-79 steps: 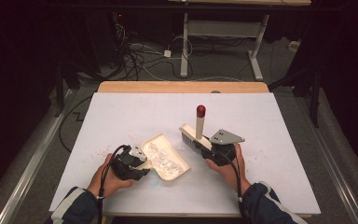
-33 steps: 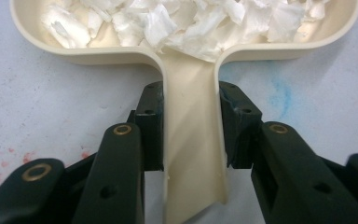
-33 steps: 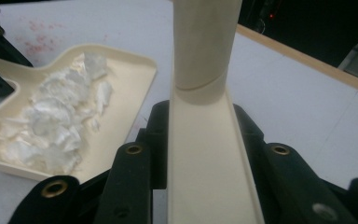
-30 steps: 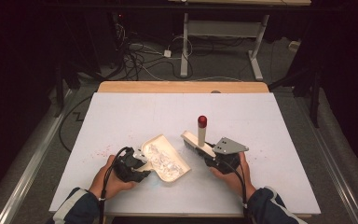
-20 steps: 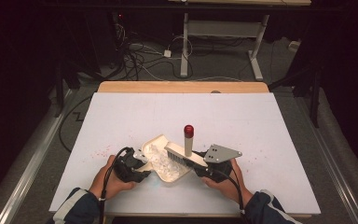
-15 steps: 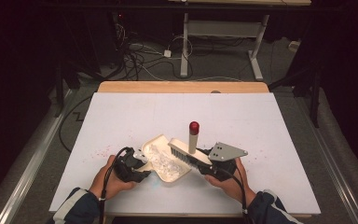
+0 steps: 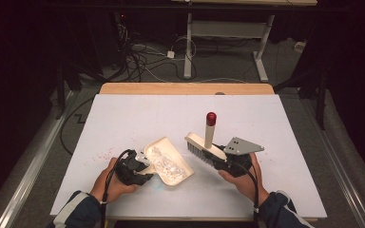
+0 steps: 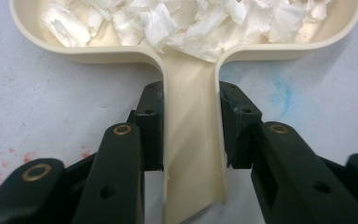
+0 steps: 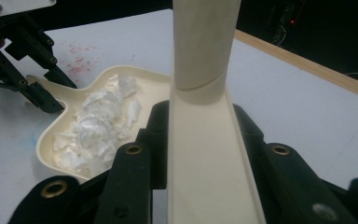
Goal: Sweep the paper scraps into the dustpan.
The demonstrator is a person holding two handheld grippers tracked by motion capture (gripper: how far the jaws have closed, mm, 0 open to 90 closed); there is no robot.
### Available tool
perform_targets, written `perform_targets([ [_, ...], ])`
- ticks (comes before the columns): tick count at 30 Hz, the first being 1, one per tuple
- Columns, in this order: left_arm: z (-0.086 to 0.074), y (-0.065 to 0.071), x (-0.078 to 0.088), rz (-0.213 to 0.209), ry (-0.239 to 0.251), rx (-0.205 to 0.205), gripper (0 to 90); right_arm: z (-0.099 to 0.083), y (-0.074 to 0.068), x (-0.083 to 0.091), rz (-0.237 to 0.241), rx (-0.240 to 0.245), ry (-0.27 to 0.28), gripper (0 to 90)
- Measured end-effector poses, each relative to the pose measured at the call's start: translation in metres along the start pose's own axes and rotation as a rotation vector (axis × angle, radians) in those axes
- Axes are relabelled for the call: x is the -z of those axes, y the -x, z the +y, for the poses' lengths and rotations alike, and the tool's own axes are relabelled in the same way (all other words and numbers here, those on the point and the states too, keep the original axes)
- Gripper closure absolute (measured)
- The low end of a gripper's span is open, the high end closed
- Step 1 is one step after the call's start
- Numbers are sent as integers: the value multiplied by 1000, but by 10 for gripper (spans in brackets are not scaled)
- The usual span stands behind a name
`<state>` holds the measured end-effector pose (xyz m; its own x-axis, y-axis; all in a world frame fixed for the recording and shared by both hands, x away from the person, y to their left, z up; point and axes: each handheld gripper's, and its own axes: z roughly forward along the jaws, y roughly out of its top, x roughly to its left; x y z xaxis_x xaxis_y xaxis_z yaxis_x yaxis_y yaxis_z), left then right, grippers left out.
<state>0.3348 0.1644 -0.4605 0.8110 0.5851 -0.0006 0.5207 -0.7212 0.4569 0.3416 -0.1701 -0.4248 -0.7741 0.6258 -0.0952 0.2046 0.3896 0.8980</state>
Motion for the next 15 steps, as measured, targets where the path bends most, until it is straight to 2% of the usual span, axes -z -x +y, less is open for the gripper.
perform_targets([
  [6,-4,-5,2,5,4,20,636,-1,13,12,-38,-26,8,671],
  [15,-11,-14,7,33,14,63,635,-9,35,38,-96,-81,0,671],
])
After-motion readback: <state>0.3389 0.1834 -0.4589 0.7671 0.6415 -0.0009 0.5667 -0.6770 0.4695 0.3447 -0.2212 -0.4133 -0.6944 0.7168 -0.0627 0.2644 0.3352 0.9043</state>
